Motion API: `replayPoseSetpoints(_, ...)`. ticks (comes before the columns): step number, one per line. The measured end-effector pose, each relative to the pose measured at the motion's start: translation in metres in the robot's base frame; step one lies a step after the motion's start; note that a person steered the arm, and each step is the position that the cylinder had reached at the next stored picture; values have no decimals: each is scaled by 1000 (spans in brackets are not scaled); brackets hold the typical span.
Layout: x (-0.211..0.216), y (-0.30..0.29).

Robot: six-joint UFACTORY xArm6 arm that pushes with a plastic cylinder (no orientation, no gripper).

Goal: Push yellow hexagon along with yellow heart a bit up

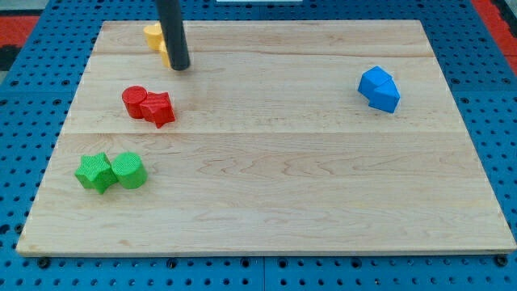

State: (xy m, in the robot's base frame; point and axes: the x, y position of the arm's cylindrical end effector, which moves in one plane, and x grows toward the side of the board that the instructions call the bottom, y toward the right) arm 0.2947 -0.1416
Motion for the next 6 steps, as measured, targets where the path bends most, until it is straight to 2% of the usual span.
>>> replayPoseSetpoints(2,0,7)
replayPoseSetpoints(3,24,33)
replayPoseSetpoints(4,25,10)
replayPoseSetpoints(5,5,-17)
replayPoseSetpoints(6,-18,-2)
